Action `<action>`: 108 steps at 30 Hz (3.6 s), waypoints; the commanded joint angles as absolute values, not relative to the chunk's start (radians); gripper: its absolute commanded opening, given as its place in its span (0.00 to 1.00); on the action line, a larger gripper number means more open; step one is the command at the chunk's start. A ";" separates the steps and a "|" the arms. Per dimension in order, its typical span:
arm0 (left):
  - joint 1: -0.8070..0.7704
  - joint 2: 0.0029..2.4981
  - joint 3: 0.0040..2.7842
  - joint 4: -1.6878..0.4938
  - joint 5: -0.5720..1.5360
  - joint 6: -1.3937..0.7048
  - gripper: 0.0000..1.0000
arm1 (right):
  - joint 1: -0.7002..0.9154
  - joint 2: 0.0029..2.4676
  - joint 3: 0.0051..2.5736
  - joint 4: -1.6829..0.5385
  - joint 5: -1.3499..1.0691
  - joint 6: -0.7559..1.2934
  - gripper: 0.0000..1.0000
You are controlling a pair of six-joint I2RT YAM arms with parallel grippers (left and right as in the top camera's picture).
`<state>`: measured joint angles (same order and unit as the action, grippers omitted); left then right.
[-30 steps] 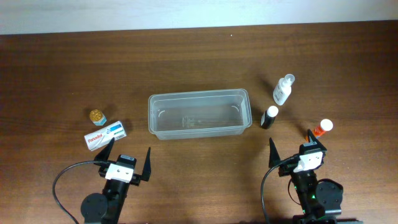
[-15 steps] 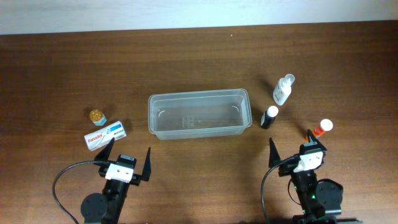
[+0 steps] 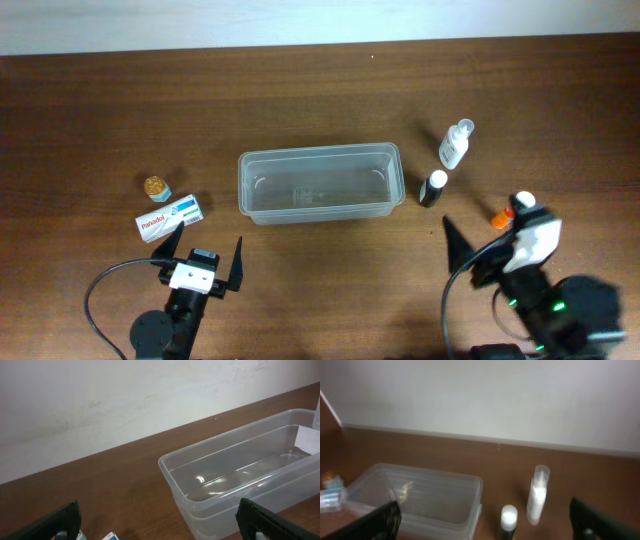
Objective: Pack container
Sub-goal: 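Move the right gripper to the white pump bottle and grasp it, then lift the white pump bottle and carry it over the container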
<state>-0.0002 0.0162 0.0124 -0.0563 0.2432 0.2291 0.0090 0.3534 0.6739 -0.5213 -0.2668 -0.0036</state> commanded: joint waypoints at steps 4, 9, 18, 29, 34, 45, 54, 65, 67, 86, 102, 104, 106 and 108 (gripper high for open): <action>0.003 0.007 0.009 -0.061 0.240 0.241 0.99 | 0.006 0.912 1.346 -1.012 -0.281 0.000 0.98; 0.003 0.007 0.009 -0.061 0.240 0.241 0.99 | 0.006 1.245 1.714 -1.248 -0.280 0.000 0.98; 0.003 0.007 0.009 -0.061 0.240 0.241 0.99 | 0.004 1.655 1.938 -1.275 -0.172 -0.028 0.98; 0.003 0.007 0.009 -0.061 0.240 0.241 0.99 | -0.069 1.958 1.955 -1.238 -0.148 -0.011 0.99; 0.003 0.007 0.009 -0.061 0.240 0.241 0.99 | -0.112 2.014 1.954 -1.238 -0.214 -0.057 0.98; 0.003 0.007 0.009 -0.061 0.240 0.241 0.99 | -0.105 2.118 1.953 -1.250 -0.178 -0.127 1.00; 0.003 0.007 0.009 -0.061 0.240 0.241 0.99 | -0.104 2.150 1.946 -1.238 -0.145 -0.153 0.87; 0.003 0.007 0.009 -0.062 0.240 0.241 0.99 | -0.093 2.152 1.877 -1.185 -0.146 -0.168 0.75; 0.003 0.007 0.009 -0.061 0.240 0.241 1.00 | -0.089 2.152 1.869 -1.177 -0.146 -0.168 0.71; 0.003 0.007 0.009 -0.061 0.240 0.241 0.99 | -0.057 2.152 1.840 -1.143 -0.020 -0.115 0.38; 0.003 0.007 0.009 -0.061 0.240 0.241 0.99 | -0.006 2.148 1.892 -1.175 -0.045 -0.096 0.18; 0.003 0.007 0.009 -0.062 0.240 0.241 0.99 | -0.004 2.144 1.935 -1.210 -0.046 -0.089 0.18; 0.003 0.007 0.009 -0.061 0.240 0.241 0.99 | 0.000 2.139 2.001 -1.264 -0.048 -0.088 0.18; 0.003 0.007 0.009 -0.062 0.240 0.241 0.99 | 0.001 2.136 2.092 -1.337 -0.054 -0.083 0.18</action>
